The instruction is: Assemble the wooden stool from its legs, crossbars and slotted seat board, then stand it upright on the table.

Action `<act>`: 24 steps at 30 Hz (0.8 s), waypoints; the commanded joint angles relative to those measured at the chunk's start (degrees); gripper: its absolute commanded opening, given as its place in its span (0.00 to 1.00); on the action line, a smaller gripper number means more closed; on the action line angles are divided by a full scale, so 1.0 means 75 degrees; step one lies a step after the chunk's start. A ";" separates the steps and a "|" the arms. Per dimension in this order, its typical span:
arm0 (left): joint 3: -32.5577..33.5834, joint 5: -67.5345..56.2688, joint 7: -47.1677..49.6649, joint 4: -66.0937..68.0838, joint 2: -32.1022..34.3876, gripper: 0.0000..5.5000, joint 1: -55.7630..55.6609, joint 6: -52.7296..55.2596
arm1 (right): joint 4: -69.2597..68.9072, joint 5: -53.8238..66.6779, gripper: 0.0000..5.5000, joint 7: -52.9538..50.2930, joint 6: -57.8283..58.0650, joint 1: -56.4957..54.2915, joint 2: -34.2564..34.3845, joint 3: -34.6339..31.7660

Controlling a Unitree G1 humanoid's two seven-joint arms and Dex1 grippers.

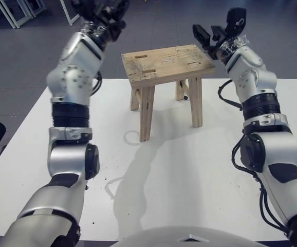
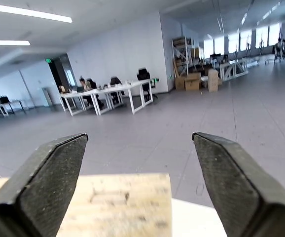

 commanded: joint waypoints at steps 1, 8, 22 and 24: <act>-0.0960 0.1579 -0.0191 0.1717 -0.0364 0.39 0.0283 0.0258 | 0.0306 -0.0400 0.71 -0.0008 0.0239 0.0454 0.0208 0.0231; -0.0147 0.1952 -0.0232 0.1551 -0.0376 0.39 0.0554 -0.0113 | -0.2566 0.0169 0.71 -0.0108 0.0209 0.1683 0.0442 -0.0235; 0.0697 0.2270 0.0247 -0.5268 -0.0297 0.36 0.4409 -0.0795 | -0.9355 0.0308 0.71 -0.1487 0.1095 0.6401 0.0718 0.0237; 0.0390 0.2658 0.0226 -0.5852 -0.0254 0.33 0.5178 -0.0756 | -0.9445 0.0180 0.71 -0.1583 0.1113 0.6753 0.0716 0.0311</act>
